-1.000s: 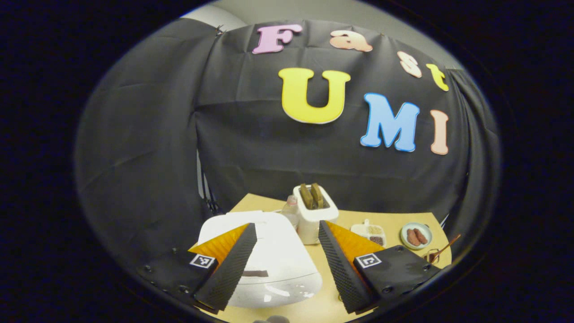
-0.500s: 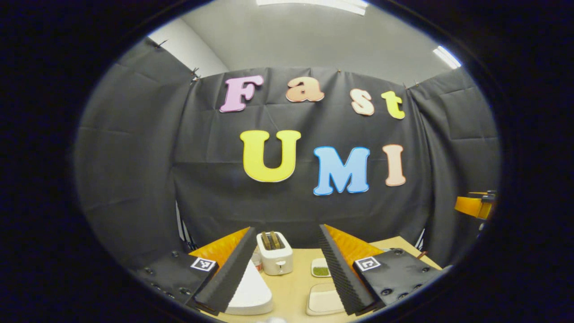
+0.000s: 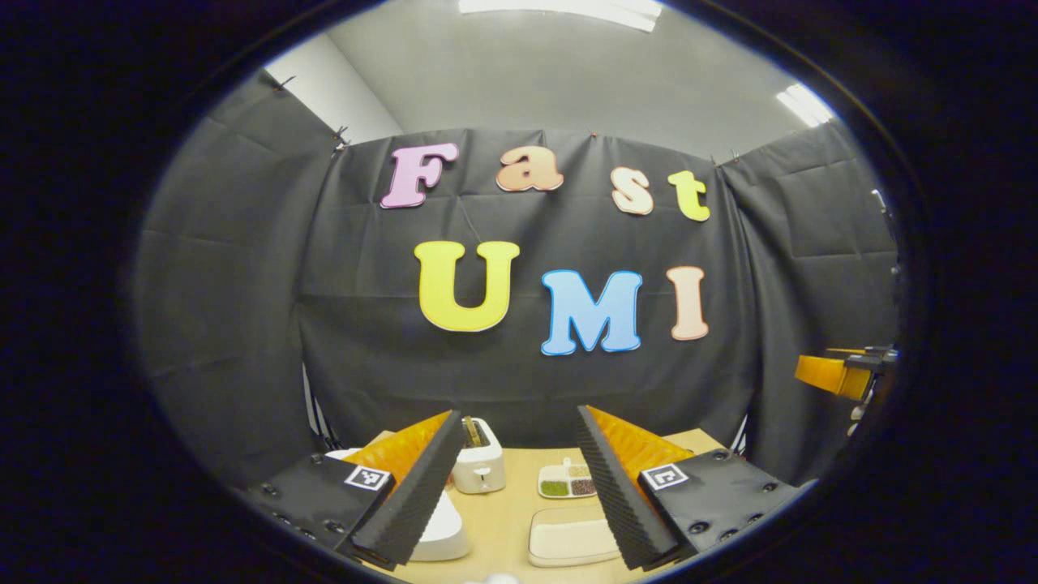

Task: Close the left gripper, press the button to open the rice cooker; take a wooden spoon from the chopstick holder with the right hand, scoop a spoonful of rice and pour it into the rice cooker, then put the wooden spoon back into the chopstick holder.

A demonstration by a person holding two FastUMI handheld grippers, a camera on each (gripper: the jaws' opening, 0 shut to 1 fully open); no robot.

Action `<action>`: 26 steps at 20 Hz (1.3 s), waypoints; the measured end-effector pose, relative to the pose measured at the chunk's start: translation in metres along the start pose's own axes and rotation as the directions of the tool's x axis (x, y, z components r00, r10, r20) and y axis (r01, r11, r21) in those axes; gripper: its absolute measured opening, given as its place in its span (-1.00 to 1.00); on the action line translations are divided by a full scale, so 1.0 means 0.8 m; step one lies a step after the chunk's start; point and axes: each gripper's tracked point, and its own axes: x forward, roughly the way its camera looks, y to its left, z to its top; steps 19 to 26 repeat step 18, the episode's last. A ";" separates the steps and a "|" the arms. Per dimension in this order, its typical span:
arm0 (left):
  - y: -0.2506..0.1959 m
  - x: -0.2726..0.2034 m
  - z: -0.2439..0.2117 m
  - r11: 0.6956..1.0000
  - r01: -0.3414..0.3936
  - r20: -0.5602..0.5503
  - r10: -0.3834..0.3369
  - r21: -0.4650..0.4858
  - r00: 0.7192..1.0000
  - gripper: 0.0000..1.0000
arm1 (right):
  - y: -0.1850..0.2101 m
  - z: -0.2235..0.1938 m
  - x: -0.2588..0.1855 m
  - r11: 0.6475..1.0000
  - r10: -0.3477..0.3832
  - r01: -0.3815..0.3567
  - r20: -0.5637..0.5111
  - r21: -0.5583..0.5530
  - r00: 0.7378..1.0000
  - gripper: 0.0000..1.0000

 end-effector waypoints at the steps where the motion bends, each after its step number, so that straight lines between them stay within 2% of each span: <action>1: 0.000 -0.001 0.002 1.000 0.002 0.001 -0.002 -0.002 1.000 0.87 | 0.000 0.001 -0.001 1.000 -0.001 0.001 0.000 -0.004 1.000 0.95; 16: 0.025 -0.009 0.006 1.000 -0.005 0.010 0.005 -0.008 1.000 0.87 | 0.021 -0.004 -0.026 1.000 -0.007 0.007 0.002 -0.025 1.000 0.96; 17: 0.027 -0.010 0.005 1.000 -0.005 0.010 0.005 -0.008 1.000 0.93 | 0.024 -0.003 -0.029 1.000 -0.004 0.004 0.004 -0.022 1.000 0.96; 18: 0.030 -0.010 0.004 1.000 -0.006 0.009 0.006 -0.010 1.000 0.87 | 0.025 -0.003 -0.030 1.000 -0.006 0.006 0.005 -0.021 1.000 0.96; 26: 0.030 -0.010 0.004 1.000 -0.006 0.009 0.006 -0.010 1.000 0.87 | 0.025 -0.003 -0.030 1.000 -0.006 0.006 0.005 -0.021 1.000 0.96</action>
